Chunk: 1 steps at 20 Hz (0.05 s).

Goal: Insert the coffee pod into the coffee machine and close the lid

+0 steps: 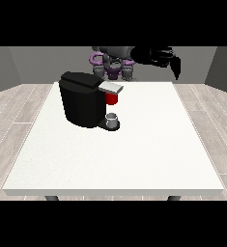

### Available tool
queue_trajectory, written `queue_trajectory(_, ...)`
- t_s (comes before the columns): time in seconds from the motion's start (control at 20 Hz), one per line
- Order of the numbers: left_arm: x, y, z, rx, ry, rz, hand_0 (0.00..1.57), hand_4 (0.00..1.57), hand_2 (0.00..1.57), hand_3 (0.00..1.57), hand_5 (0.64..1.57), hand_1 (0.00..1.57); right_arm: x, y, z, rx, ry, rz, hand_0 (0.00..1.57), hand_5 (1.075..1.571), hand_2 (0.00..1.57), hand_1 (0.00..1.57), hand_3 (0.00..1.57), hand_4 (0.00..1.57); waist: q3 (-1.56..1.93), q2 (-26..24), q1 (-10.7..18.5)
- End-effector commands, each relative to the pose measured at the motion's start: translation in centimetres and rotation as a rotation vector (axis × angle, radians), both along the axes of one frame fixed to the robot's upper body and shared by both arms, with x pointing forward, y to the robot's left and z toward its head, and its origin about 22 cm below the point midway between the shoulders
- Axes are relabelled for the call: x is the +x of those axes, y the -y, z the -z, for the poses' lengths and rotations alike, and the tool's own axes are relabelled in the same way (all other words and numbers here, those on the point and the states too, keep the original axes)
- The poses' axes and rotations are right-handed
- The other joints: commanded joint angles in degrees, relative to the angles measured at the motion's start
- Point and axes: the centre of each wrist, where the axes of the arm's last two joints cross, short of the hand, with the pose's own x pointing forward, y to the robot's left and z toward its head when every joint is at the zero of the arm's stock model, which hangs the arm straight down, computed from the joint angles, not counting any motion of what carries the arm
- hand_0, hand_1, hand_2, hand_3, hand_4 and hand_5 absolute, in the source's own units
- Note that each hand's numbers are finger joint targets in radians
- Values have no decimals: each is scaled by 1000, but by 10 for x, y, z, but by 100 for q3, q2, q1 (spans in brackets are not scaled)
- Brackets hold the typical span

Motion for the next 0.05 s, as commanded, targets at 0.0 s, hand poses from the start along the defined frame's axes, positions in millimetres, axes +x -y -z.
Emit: queue_trajectory(0.0,-19,-31,35,3,-90,-54,0,266,0,0,1571,0,-10,4,43,48,-61,-75,0,1571,0,0,0,259,0,-407,-301)
